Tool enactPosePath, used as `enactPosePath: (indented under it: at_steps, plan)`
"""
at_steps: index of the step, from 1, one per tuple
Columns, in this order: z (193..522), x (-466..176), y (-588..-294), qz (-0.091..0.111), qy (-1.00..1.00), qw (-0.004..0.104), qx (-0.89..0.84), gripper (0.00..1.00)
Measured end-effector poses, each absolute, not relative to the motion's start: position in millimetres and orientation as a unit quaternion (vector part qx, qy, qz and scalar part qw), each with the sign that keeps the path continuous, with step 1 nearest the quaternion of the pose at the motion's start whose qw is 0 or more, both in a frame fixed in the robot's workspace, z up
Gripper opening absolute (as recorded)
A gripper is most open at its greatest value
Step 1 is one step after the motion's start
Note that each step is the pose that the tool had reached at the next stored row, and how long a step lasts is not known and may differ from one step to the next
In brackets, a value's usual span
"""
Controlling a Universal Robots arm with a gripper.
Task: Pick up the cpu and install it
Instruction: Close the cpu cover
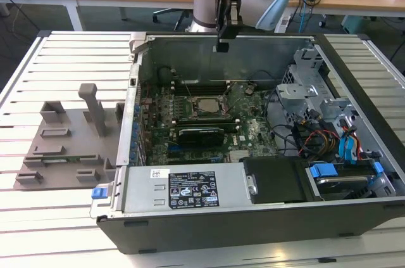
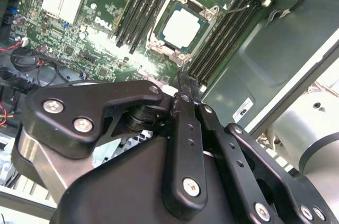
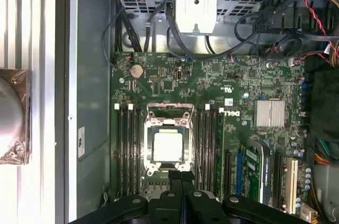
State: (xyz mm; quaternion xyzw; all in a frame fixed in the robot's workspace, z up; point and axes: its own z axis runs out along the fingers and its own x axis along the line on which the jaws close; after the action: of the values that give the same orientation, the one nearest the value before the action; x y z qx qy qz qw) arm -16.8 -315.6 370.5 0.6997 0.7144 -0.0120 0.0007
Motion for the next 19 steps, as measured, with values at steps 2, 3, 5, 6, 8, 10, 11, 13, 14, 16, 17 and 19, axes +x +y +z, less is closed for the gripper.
enactPosePath:
  at_steps: [2, 3, 5, 6, 8, 10, 11, 13, 14, 16, 17, 19]
  plan:
    - [370.4, -12.2, -315.6, -0.012, 0.714, 0.001, 0.700, 0.11]
    - [370.3, -9.0, -315.6, -0.012, 0.714, 0.001, 0.700, 0.11]
    - [370.2, -2.4, -315.6, -0.012, 0.714, 0.001, 0.700, 0.11]
    - [370.1, 2.8, -315.6, -0.012, 0.714, 0.000, 0.700, 0.11]
    - [369.8, 10.8, -315.6, -0.013, 0.714, 0.000, 0.700, 0.11]
    - [369.6, 15.6, -315.6, -0.013, 0.714, 0.000, 0.700, 0.11]
    - [369.5, 17.7, -315.6, -0.013, 0.714, 0.000, 0.700, 0.11]
    - [369.2, 22.8, -315.6, -0.013, 0.714, 0.000, 0.700, 0.11]
    - [369.0, 24.3, -315.6, -0.013, 0.714, 0.000, 0.700, 0.11]
    - [368.7, 28.9, -315.6, -0.013, 0.714, 0.000, 0.700, 0.11]
    - [368.6, 30.5, -315.6, -0.013, 0.714, 0.000, 0.700, 0.11]
    - [368.3, 35.5, -315.6, -0.013, 0.714, 0.000, 0.700, 0.11]
